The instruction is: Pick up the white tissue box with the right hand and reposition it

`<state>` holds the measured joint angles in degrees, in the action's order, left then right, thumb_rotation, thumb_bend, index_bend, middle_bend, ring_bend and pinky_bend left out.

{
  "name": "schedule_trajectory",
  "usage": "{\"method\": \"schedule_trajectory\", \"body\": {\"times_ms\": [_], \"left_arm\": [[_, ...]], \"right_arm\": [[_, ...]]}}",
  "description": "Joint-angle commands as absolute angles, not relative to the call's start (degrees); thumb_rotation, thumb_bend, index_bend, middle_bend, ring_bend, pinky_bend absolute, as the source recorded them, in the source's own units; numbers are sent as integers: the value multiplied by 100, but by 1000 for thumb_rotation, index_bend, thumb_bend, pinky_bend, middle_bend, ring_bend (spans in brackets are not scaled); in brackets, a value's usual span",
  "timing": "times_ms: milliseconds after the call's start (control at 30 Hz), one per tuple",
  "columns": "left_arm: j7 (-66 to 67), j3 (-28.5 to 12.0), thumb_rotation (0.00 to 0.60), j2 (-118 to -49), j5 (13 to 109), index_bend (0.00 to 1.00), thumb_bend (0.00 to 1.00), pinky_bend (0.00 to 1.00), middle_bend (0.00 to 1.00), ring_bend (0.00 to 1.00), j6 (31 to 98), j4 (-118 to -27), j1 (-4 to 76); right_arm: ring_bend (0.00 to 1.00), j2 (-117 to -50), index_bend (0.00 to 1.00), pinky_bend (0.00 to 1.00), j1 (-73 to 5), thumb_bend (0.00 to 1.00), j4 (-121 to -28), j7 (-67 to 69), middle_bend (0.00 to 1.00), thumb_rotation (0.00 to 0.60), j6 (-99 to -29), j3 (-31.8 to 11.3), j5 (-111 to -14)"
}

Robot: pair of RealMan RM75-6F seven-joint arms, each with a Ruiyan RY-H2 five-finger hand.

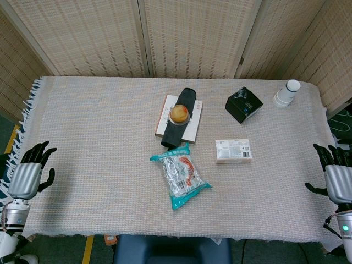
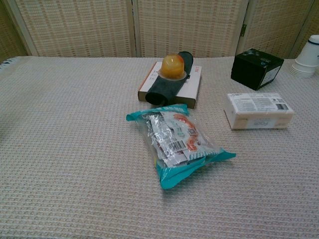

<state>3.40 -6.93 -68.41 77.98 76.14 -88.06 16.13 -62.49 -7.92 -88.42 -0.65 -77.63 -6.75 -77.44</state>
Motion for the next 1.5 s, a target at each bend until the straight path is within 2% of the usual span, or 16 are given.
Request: {"method": "schedule_trajectory", "body": {"times_ms": [33, 467, 667, 933, 1200, 1500], "left_arm": [[364, -691, 600, -6845, 7783, 186, 546, 115, 0, 0, 7597, -8805, 1616], [450, -709, 600, -6825, 7659, 186, 546, 115, 0, 0, 7525, -8870, 1614], [346, -732, 600, -6771, 7633, 186, 546, 115, 0, 0, 7522, -8910, 1600], [252, -732, 600, -6708, 7629, 186, 546, 115, 0, 0, 7503, -8957, 1585], [110, -770, 600, -6600, 7596, 186, 546, 115, 0, 0, 7535, -9035, 1545], [-26, -792, 600, -6544, 7581, 186, 546, 115, 0, 0, 7539, -9039, 1523]], "right_arm": [[2, -6244, 66, 0, -789, 0, -8847, -70, 124, 600, -7762, -672, -7739], [2, -6190, 68, 0, -777, 0, -8914, -18, 126, 600, -7751, -640, -7780], [2, -6223, 100, 0, -888, 0, -8916, 14, 157, 600, -7579, -620, -7841], [2, -6226, 113, 0, -1721, 0, -9294, -435, 170, 600, -6613, -950, -7636], [2, -6626, 110, 0, -2839, 0, -9449, -1541, 170, 600, -5359, -1301, -6616], [0, -7162, 99, 0, -3438, 0, -9197, -2105, 170, 600, -4908, -1242, -5756]]}}
